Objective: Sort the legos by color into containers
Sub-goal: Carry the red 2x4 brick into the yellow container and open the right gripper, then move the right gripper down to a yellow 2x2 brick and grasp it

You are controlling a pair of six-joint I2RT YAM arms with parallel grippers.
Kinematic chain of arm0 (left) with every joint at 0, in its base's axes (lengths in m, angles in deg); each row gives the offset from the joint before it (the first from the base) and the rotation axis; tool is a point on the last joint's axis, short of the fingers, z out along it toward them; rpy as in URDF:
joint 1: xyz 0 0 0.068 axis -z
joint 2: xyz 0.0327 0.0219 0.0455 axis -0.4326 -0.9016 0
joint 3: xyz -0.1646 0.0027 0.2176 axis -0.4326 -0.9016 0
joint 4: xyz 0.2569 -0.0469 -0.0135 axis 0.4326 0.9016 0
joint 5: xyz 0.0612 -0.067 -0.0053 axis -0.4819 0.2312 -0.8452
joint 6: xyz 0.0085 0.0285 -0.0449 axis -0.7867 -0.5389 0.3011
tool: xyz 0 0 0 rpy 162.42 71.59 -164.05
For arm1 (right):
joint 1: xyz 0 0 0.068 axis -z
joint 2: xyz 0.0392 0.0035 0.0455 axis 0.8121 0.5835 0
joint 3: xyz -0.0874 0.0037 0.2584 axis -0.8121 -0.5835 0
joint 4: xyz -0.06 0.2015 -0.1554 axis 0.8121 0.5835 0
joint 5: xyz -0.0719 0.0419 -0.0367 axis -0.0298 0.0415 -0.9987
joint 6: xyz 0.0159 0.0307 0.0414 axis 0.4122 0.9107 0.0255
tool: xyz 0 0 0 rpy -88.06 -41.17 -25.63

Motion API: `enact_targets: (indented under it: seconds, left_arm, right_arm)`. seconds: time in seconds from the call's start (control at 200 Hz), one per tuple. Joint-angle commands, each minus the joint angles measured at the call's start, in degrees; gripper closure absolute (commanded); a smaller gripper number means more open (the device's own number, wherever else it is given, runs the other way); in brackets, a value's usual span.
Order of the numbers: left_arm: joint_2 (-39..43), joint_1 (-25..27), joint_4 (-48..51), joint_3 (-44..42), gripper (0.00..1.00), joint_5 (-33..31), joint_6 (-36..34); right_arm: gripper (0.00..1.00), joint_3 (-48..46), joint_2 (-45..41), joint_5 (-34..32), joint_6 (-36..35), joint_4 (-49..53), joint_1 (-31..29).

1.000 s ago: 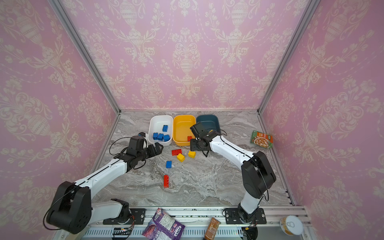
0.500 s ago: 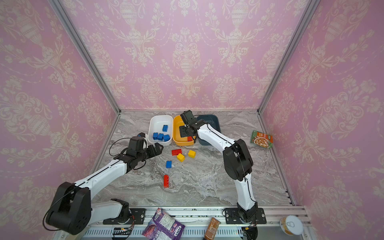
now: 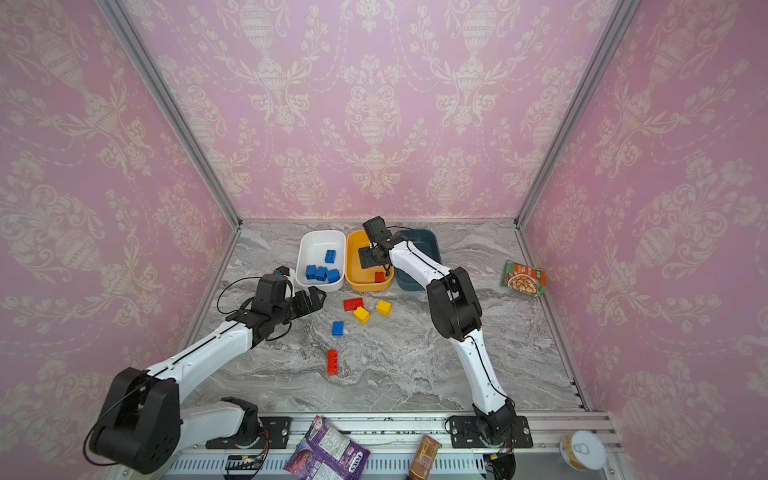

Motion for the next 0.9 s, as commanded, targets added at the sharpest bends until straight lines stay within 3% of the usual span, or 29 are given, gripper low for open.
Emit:
enact_targets:
  seconds: [0.0, 0.58, 0.891]
  left_arm:
    - [1.15, -0.23, 0.29, -0.42, 0.01, -0.07, 1.21]
    - [1.23, -0.23, 0.36, -0.50, 0.01, 0.07, 1.22]
    - [1.41, -0.19, 0.75, -0.51, 0.01, 0.07, 0.91]
  right_arm:
    - [0.12, 1.69, -0.68, 1.22, -0.70, 1.11, -0.13]
    - [0.07, -7.58, -9.79, 3.56, -0.90, -0.42, -0.57]
    - [0.07, -20.38, -20.35, 8.24, -10.02, 1.28, -0.57]
